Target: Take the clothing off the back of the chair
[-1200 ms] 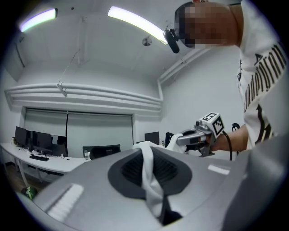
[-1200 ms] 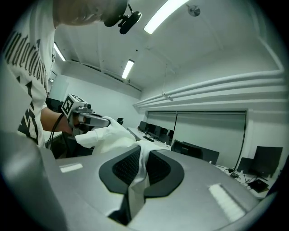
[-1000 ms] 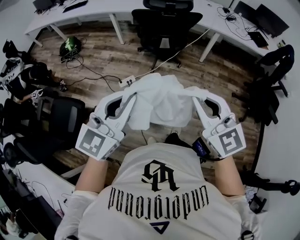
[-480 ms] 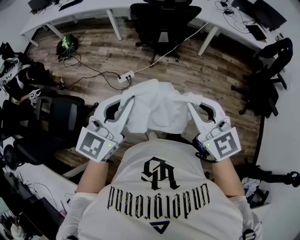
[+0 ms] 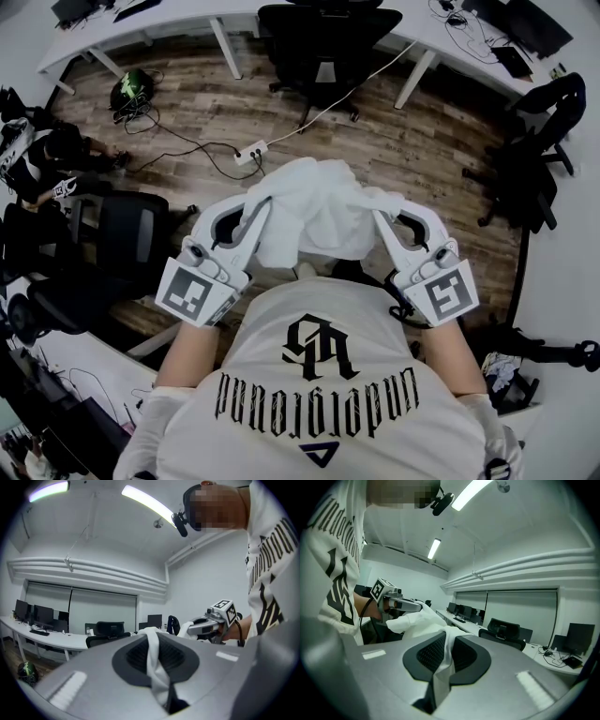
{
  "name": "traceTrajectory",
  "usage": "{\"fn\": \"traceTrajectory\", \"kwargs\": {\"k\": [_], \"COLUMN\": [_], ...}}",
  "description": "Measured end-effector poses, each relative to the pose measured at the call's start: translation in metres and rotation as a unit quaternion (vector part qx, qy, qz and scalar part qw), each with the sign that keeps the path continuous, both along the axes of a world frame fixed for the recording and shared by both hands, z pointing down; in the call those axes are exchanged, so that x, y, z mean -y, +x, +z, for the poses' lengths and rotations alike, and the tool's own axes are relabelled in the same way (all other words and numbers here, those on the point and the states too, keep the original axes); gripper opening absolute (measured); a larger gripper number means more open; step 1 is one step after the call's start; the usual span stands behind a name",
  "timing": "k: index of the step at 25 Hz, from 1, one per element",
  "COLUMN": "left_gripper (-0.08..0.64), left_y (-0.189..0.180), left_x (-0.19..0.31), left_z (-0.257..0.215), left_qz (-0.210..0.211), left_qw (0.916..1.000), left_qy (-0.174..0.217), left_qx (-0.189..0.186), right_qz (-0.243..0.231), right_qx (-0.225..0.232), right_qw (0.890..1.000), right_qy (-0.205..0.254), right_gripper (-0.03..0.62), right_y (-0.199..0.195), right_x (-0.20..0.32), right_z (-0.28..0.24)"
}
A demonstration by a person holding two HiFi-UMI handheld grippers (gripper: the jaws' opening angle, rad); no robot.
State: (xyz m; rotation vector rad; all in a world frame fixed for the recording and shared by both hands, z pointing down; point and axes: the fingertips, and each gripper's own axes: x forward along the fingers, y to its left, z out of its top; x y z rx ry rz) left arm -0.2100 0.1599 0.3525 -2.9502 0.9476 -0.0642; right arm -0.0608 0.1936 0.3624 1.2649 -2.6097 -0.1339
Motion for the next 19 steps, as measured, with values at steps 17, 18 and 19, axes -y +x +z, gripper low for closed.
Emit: {"fn": "traceTrajectory", "kwargs": {"k": [17, 18, 19], "left_gripper": [0.061, 0.063, 0.063], "left_y": [0.019, 0.022, 0.024], "left_x": [0.015, 0.017, 0.019], "left_z": [-0.001, -0.001, -0.001], "left_qz": [0.007, 0.007, 0.008], "left_qw": [1.0, 1.0, 1.0], "left_qy": [0.001, 0.001, 0.002], "left_qx": [-0.003, -0.003, -0.004], "right_qz": [0.003, 0.002, 0.001], "right_qx": [-0.001, -0.001, -0.002], "right_qw": [1.0, 1.0, 1.0], "right_qy": [0.001, 0.001, 0.001], "right_gripper": [0.02, 0.02, 0.02], "right_y": [0.016, 0.019, 0.021], "right_x": [0.014, 0.016, 0.018], "right_z": [-0.001, -0.001, -0.001]}}
